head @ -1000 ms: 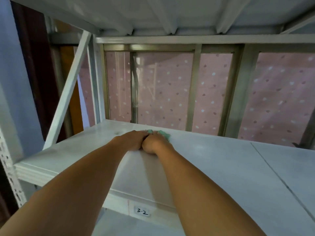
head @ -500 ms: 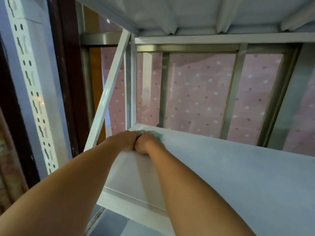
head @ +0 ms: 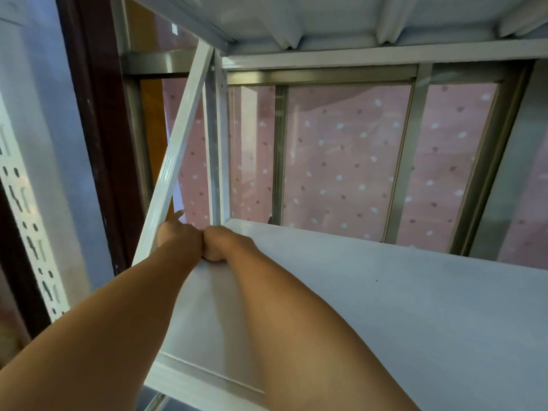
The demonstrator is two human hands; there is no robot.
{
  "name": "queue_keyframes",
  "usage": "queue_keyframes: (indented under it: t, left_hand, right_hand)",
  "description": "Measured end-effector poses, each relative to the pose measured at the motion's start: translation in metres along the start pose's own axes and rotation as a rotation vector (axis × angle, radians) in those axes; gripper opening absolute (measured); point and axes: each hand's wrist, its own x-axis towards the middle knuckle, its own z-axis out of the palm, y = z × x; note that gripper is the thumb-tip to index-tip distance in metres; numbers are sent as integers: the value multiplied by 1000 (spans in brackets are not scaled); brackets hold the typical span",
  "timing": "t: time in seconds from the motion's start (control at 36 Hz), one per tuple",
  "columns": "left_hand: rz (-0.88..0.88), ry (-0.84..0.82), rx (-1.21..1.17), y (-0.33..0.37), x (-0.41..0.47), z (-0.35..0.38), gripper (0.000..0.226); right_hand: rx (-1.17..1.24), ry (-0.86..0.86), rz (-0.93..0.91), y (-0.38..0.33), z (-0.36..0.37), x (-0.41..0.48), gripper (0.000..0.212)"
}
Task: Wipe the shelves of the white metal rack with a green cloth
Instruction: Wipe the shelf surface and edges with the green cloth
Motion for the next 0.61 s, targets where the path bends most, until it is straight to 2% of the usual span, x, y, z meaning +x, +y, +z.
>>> queue_keyframes:
  t: [0.17, 0.25, 0.39, 0.53, 0.61]
  left_hand:
    - [-39, 117, -46, 1, 7, 1, 41]
    - [-81, 171, -237, 2, 5, -7, 32]
    - [-39, 231, -637, -2, 8, -13, 28]
    - [-39, 178, -988, -4, 21, -24, 35]
    - [-3, 115, -1035, -4, 25, -35, 32]
  right_hand:
    - [63, 68, -71, 5, -13, -2, 26]
    - [116, 173, -69, 8, -12, -5, 25]
    - [135, 322, -116, 17, -20, -6, 27]
    - [140, 370, -151, 30, -34, -12, 33]
    - [134, 403, -145, 36, -36, -11, 32]
